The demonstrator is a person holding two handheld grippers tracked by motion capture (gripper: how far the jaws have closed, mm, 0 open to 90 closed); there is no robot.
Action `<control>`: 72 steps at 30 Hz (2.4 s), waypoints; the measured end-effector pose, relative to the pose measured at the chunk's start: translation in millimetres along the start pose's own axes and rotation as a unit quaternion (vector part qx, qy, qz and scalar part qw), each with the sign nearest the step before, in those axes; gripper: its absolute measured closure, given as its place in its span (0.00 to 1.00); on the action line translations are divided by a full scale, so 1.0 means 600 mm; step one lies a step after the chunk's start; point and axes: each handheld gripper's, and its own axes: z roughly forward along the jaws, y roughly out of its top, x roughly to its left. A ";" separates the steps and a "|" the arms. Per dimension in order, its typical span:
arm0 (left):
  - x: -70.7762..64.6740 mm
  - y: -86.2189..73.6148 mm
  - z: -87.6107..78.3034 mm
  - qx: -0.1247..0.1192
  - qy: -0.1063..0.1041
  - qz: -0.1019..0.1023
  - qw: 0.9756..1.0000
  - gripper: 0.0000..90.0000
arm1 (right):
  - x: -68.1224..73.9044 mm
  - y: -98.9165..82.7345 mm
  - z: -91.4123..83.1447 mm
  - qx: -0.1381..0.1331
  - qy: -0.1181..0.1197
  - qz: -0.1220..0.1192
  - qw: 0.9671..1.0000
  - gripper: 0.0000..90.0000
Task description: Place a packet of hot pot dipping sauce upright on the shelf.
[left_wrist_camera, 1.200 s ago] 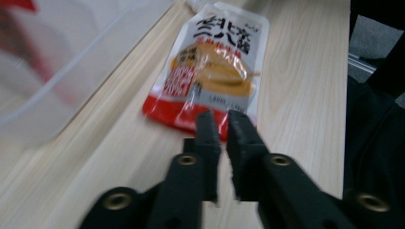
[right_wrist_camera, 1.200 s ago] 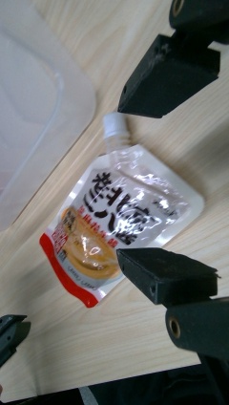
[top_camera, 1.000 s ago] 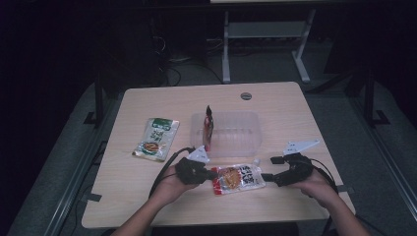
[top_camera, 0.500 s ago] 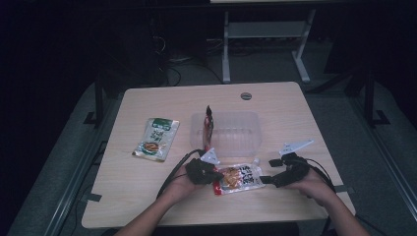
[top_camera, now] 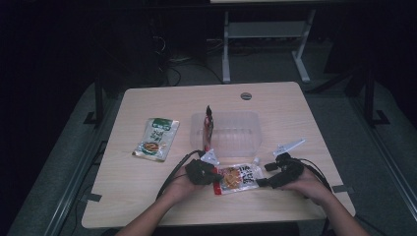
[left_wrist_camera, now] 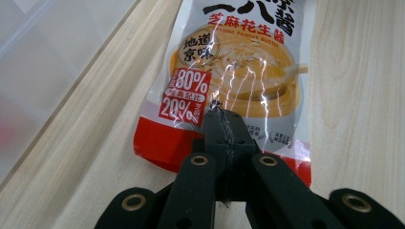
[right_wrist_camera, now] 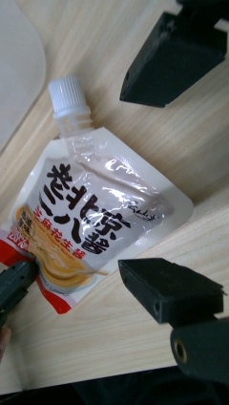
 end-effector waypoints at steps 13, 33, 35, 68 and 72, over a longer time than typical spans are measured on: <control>0.001 -0.001 0.000 -0.003 -0.002 -0.003 1.000 1.00 | 0.006 0.006 0.015 0.008 0.019 -0.006 1.000 0.30; 0.003 -0.003 0.000 -0.006 -0.005 -0.004 1.000 1.00 | 0.001 0.014 0.033 0.002 0.052 0.016 0.999 0.76; 0.003 -0.003 0.000 -0.006 -0.005 -0.004 1.000 1.00 | 0.000 0.015 0.034 0.001 0.056 0.018 0.998 0.82; -0.009 0.003 -0.006 -0.018 -0.016 -0.001 1.000 1.00 | 0.033 0.037 -0.008 -0.116 0.121 -0.027 0.985 1.00; -0.013 0.004 -0.008 -0.028 -0.020 -0.005 0.999 1.00 | 0.040 0.042 -0.012 -0.128 0.129 -0.029 0.983 1.00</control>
